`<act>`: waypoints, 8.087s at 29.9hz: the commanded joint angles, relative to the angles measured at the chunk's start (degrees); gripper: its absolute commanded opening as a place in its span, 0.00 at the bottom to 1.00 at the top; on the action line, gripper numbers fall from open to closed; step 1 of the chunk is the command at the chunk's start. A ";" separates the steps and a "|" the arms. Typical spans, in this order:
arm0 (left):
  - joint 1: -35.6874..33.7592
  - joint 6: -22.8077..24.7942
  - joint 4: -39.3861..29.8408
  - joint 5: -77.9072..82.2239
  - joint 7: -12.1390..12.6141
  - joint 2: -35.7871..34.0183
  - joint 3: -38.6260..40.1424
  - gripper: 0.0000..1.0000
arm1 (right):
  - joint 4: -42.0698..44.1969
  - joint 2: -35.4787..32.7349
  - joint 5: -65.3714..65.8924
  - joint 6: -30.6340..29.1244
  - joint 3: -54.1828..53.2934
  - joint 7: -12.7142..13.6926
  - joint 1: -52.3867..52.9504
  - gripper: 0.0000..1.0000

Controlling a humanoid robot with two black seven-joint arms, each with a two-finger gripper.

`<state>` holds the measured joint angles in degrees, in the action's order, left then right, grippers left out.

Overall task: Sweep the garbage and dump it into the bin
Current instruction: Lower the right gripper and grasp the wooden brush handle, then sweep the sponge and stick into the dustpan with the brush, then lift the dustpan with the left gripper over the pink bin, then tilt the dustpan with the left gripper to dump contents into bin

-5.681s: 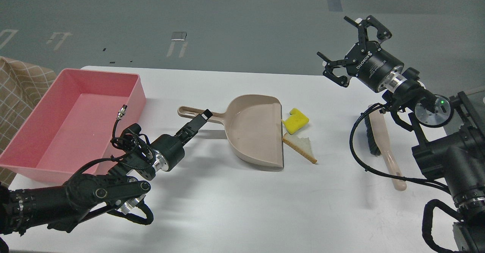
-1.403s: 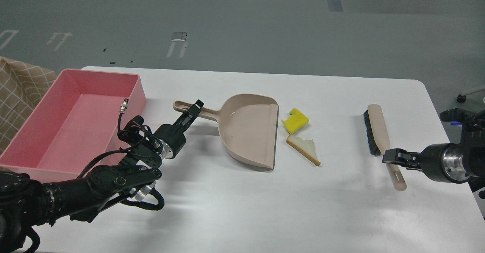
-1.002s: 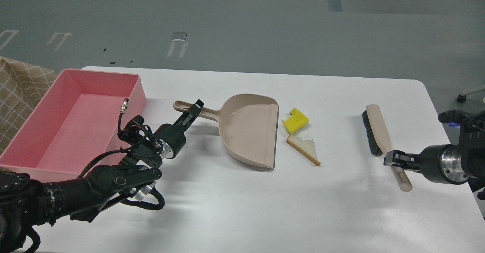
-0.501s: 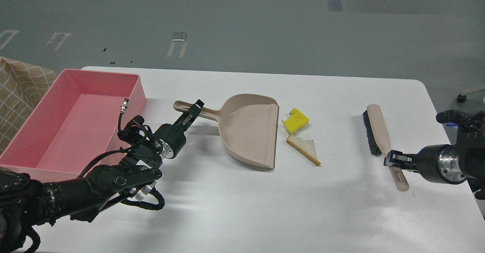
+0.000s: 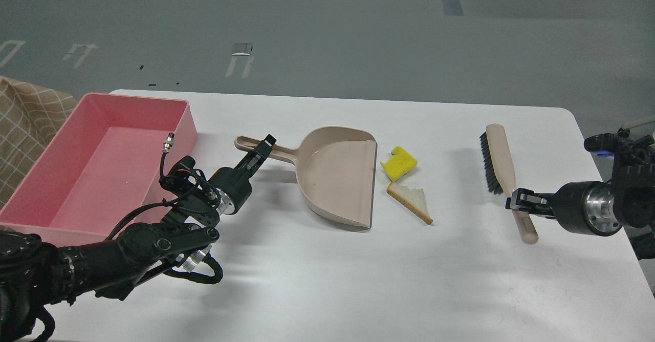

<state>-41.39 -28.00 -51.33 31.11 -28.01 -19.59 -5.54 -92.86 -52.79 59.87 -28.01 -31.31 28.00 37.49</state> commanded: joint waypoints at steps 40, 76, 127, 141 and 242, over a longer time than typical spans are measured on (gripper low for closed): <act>-0.89 0.00 0.00 -0.09 0.01 0.26 0.00 0.00 | 3.13 16.93 -4.49 0.01 -2.00 0.00 -3.03 0.00; -2.47 0.00 -0.97 -5.79 0.01 0.43 1.05 0.00 | 2.95 21.24 -7.83 0.01 -4.19 0.00 -2.68 0.00; -7.04 0.00 -22.32 -25.22 0.01 -19.33 13.54 0.00 | 2.33 8.40 -9.15 0.01 -6.83 0.00 -3.47 0.00; -6.95 0.00 -23.82 -26.28 0.01 -36.02 13.80 0.00 | 3.04 9.28 -9.06 0.01 -6.74 0.00 -3.47 0.00; -6.87 19.84 -24.26 -8.70 0.01 -51.88 17.05 0.00 | 4.36 11.48 -8.98 0.01 -6.83 0.00 -2.51 0.00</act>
<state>-48.22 -6.03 -75.65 22.53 -28.00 -75.51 11.57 -88.52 -41.32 50.89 -28.00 -38.13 28.00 34.86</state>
